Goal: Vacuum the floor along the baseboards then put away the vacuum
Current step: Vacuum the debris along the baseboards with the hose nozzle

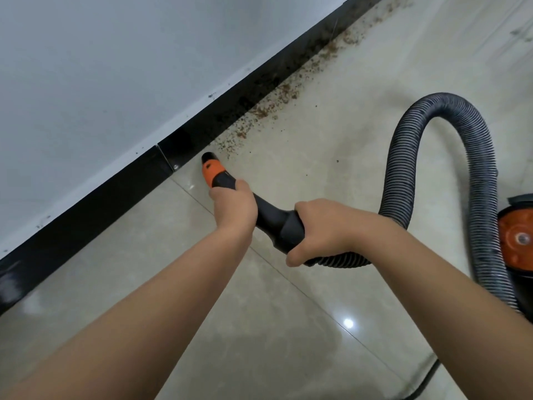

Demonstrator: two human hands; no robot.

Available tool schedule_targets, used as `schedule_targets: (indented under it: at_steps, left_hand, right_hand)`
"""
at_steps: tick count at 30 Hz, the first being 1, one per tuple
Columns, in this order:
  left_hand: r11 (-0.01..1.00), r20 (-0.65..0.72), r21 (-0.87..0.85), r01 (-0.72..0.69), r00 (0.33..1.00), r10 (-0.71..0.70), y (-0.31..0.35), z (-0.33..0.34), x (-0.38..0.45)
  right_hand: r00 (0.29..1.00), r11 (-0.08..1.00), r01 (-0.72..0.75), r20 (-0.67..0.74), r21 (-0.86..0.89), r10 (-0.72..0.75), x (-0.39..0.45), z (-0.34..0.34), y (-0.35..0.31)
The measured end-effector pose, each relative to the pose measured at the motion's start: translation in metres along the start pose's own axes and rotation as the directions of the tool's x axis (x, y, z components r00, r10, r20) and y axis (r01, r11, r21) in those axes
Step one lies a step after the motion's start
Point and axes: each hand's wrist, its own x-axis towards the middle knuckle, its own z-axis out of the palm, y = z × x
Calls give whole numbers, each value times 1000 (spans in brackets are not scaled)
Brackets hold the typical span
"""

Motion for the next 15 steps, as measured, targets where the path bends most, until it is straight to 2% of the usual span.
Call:
schedule_targets:
  at_steps: [7,11,15]
  left_hand:
    - [999,68,-43,31,997,-28,-17,10,-22]
    - [998,116,-39,58,992,-53,-8,27,-27]
    - [998,109,-28,60,992,-57,3,39,-24]
  right_hand:
    - [997,995,-44,58,-86,49,-26,-1,12]
    - [996,994,-75,50,-79,79,-34,-13,22]
    - [997,996,-63,31,-57,65,-29,-21,31]
